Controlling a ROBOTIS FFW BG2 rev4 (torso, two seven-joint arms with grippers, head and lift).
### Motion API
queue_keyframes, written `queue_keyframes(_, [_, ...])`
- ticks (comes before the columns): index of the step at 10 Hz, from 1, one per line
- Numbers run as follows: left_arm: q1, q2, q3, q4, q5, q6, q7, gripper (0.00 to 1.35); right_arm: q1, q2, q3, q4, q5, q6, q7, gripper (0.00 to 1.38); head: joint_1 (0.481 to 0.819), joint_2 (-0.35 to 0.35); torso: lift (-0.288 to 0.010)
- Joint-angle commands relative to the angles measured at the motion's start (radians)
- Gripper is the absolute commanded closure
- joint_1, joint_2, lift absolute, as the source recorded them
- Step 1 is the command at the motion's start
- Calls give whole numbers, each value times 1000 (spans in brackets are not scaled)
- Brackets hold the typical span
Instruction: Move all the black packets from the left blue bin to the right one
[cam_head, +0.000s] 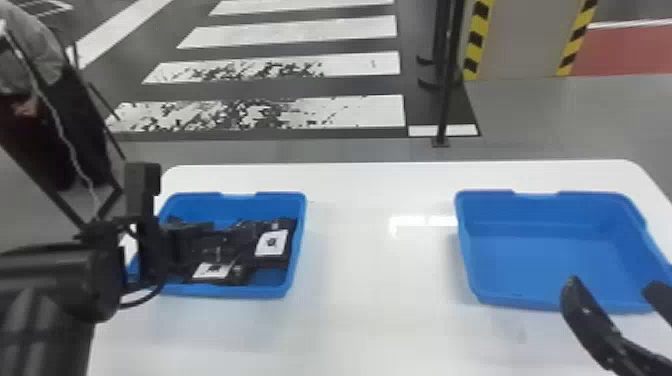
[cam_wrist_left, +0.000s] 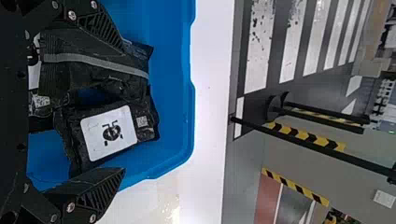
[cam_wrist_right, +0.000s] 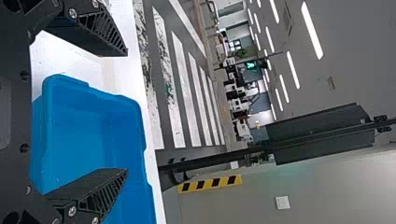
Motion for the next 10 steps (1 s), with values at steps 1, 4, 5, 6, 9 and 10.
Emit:
queue_keyframes(1, [-70,22,-59,101,-6,25,-31,177,-8,2,3,10,0,0,3,151,695,142,-139])
queue_keyframes(4, [-134,30,-113,174,-14,87,-77,185,-20,2,7,27,0,0,10,151,695,107,-139])
queue_keyframes(5, [-161,31,-135,216,-34,94,-88,190,-20,2,7,27,0,0,10,151,695,101,-139])
queue_keyframes(6, [-190,33,-159,263,-32,79,-98,206,-25,2,7,34,-2,0,11,151,695,99,-139])
queue_keyframes(9, [-257,34,-198,390,-16,106,-106,220,-33,2,9,49,-4,0,14,151,695,81,-139])
queue_keyframes(10, [-266,33,-198,427,-14,101,-106,222,-37,2,11,56,-6,0,16,151,695,77,-139])
